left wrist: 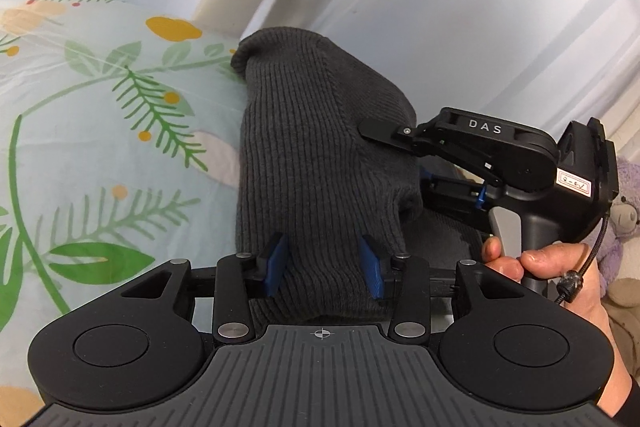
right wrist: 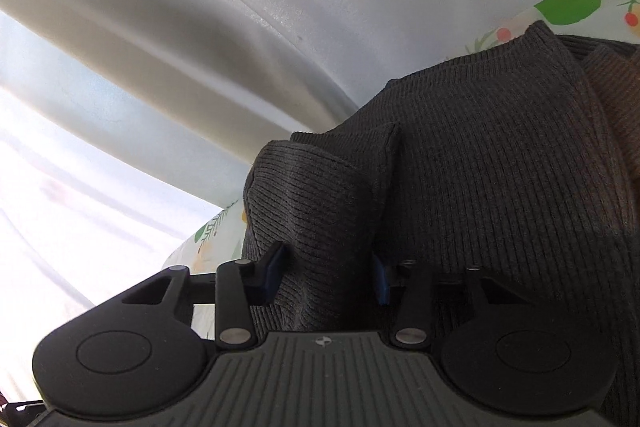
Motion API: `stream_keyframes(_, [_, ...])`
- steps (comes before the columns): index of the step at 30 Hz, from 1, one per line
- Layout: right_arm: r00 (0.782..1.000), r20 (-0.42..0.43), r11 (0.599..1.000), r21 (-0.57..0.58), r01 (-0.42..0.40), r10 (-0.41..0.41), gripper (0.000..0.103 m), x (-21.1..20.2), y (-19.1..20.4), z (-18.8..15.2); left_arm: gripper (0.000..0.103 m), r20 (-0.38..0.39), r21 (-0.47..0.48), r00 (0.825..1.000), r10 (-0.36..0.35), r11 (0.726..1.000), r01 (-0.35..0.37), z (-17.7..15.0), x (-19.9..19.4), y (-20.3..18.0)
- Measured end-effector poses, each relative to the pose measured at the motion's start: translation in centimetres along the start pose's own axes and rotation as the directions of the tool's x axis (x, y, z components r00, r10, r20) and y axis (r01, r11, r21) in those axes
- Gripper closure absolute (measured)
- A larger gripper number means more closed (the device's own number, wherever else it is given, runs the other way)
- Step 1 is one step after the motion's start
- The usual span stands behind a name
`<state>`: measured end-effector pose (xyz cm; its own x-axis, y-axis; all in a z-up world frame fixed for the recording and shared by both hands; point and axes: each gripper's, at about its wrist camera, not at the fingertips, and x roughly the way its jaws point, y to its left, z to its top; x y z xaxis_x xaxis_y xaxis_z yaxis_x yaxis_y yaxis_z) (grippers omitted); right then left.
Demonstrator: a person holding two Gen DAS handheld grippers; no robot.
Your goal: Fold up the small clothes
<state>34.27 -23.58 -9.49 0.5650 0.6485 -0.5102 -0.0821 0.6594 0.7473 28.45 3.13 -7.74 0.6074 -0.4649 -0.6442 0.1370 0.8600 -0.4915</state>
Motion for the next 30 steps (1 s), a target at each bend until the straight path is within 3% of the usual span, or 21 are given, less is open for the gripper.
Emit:
stream_keyframes(4, [1.0,-0.009,0.999,-0.051,0.014,-0.015,0.076,0.1,0.7,0.0,0.058,0.003,-0.012,1.0,-0.013,1.0,0.013,0.0,0.0,0.2])
stream_keyframes(8, [1.0,-0.021,0.999,-0.037,-0.007,0.006,0.067,0.6,0.7,0.2,0.057,0.005,-0.022,1.0,-0.015,1.0,0.015,-0.1,-0.1,0.3])
stream_keyframes(11, [1.0,-0.018,0.995,-0.1,0.023,-0.025,0.078,0.6,1.8,0.2,0.056,0.018,-0.029,1.0,0.021,0.999,-0.02,-0.1,-1.0,0.0])
stream_keyframes(14, [0.992,0.061,0.946,-0.3,0.124,-0.111,0.082,-0.7,4.9,-0.2,0.052,0.041,-0.019,0.997,0.072,0.997,-0.072,0.0,-2.1,-0.4])
stream_keyframes(18, [0.972,0.196,0.881,-0.426,0.206,-0.133,0.083,-4.0,7.1,-0.4,0.052,0.05,0.003,0.996,0.071,0.997,-0.071,0.5,-2.4,-1.1])
stream_keyframes(22, [0.938,0.278,0.844,-0.436,0.313,-0.205,0.083,-6.1,6.0,0.1,0.052,0.017,0.046,0.998,0.056,0.997,-0.057,0.2,-1.1,-2.5])
stream_keyframes(26, [0.914,0.294,0.856,-0.356,0.375,-0.278,0.083,-7.2,3.1,0.8,0.052,-0.025,0.086,0.999,0.028,0.996,-0.026,-0.3,0.7,-3.8])
stream_keyframes(30, [0.919,0.224,0.886,-0.268,0.379,-0.325,0.079,-6.7,-0.2,0.8,0.053,-0.047,0.101,0.998,0.048,0.994,-0.043,-1.0,1.7,-4.1])
